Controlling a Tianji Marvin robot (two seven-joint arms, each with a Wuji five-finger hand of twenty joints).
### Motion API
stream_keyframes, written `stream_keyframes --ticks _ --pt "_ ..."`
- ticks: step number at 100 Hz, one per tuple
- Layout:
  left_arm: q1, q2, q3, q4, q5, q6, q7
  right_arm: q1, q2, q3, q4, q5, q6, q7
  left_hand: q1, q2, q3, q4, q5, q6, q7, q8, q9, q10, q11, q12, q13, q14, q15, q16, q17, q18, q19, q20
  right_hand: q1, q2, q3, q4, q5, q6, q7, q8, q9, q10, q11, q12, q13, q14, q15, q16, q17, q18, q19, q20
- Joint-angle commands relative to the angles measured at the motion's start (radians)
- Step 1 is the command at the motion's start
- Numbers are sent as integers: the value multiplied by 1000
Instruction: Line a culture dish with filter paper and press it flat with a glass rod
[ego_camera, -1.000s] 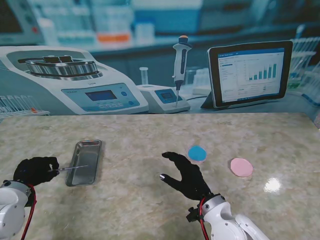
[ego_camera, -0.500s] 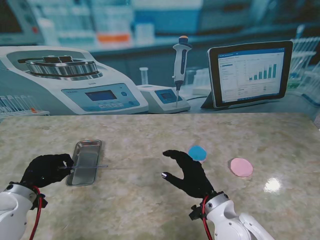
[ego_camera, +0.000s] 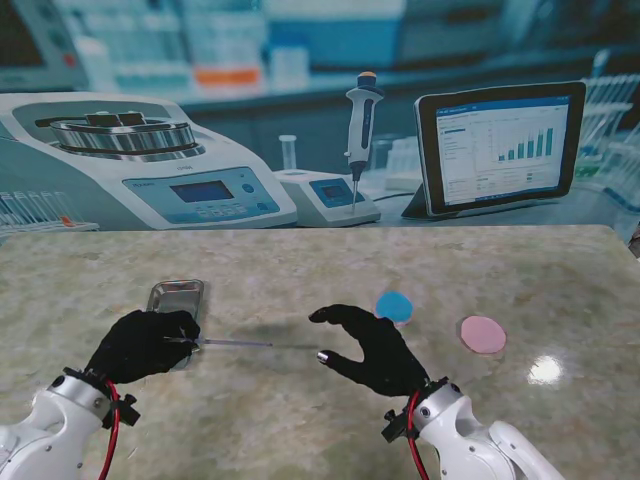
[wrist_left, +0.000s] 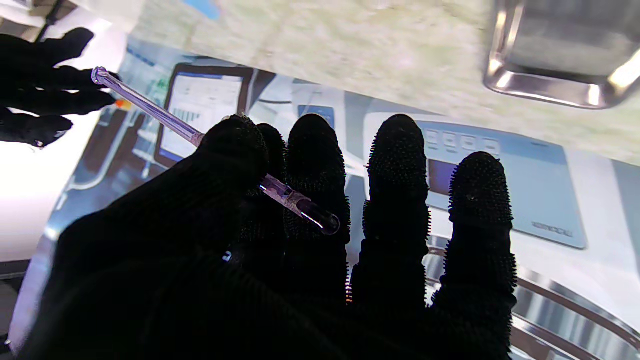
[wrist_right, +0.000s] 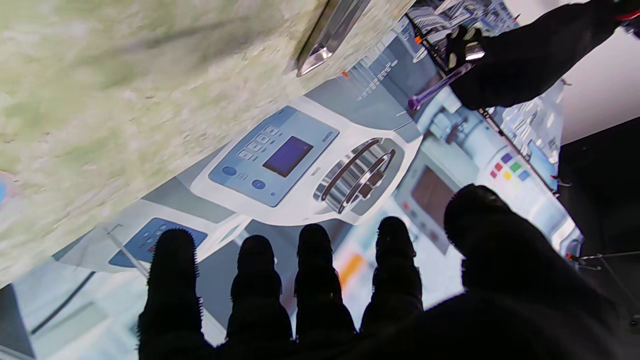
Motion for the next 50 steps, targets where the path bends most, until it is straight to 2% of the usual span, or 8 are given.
stream_keyframes --ticks 1,22,50 --pt "9 -6 19 -22 -9 -9 -6 -9 4 0 -22 1 -14 18 26 15 103 1 81 -123 110 36 28 -23 27 24 40 8 31 18 0 38 42 37 -6 -18 25 22 28 -46 16 -12 19 -27 20 19 27 0 33 19 11 -7 33 27" --pt "7 -4 54 -36 -20 -26 -11 -15 16 7 -47 -4 -70 60 26 16 102 2 81 -125 109 41 27 -24 28 26 37 7 32 19 -1 36 41 39 -9 -25 40 17 50 -75 21 -16 47 -27 35 35 44 4 41 27 19 -4 46 34" --pt "14 0 62 -49 -14 -62 -22 -2 34 7 -67 14 -123 144 25 18 99 2 80 -127 106 49 26 -25 28 28 37 6 32 21 -2 35 40 40 -13 -34 49 7 98 -110 34 -17 93 -17 25 40 87 16 57 41 48 1 75 48"
